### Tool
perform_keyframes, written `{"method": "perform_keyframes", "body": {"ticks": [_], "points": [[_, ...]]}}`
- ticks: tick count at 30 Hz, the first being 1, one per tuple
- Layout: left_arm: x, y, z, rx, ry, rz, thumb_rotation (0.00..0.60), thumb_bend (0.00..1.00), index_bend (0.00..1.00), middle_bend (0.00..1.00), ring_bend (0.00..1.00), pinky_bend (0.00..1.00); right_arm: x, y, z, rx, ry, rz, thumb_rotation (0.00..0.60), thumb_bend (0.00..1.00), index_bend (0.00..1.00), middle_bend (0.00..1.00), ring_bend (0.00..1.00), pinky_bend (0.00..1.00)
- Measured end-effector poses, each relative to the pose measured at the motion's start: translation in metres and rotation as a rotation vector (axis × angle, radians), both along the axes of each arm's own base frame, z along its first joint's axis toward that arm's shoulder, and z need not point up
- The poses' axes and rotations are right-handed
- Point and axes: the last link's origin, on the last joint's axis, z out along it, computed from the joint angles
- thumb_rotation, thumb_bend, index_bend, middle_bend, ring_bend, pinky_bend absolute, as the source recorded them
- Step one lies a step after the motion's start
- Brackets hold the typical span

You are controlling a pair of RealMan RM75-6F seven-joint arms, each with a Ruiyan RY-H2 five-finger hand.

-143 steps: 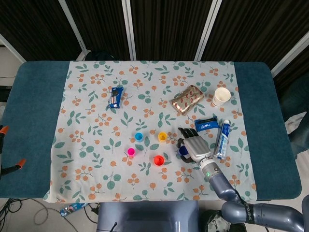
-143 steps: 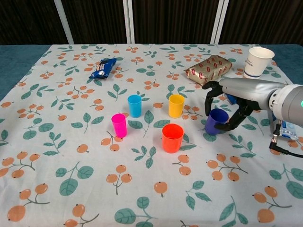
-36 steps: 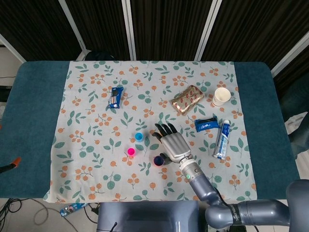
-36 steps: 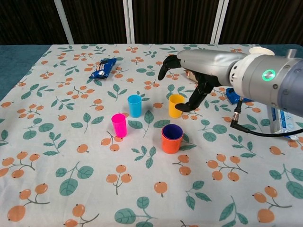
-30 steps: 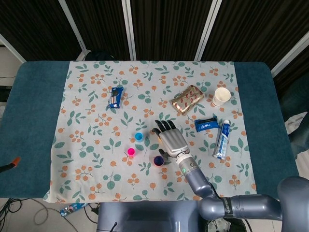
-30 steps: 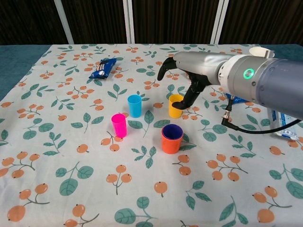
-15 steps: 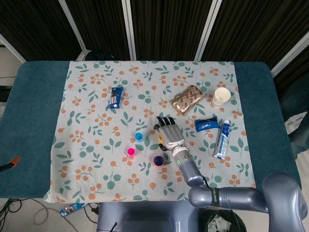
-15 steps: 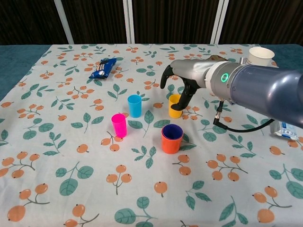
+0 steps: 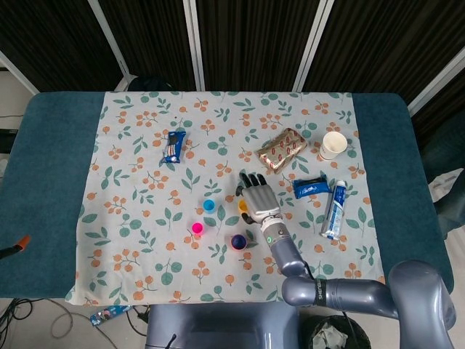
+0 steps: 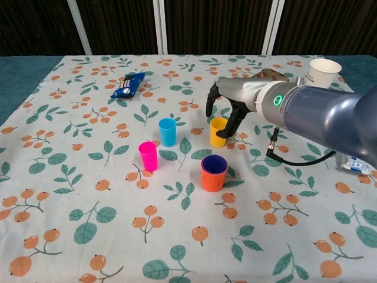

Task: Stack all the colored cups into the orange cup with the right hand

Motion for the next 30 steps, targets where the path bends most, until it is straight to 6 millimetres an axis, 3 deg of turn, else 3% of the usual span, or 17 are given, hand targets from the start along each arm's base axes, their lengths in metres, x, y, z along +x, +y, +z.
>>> {"method": "perform_keyframes", "body": {"ticks": [8,30], "points": [[0.0010,0.0002,-0.0023,-0.008,0.005,-0.002,0.600,0.12,0.04,0.00,0.00,0.00,-0.0079,-0.0003,-0.0014,0.016,0.011,-0.011,0.600,0.40,0.38,0.00,0.00,0.04],[0.0006,0.0009,-0.0021,-0.006,0.006,0.003,0.600,0.12,0.05,0.00,0.00,0.00,-0.0056,-0.0044,-0.0004,-0.002,0.003,0.008,0.600,0.40,0.46,0.00,0.01,0.04]]}}
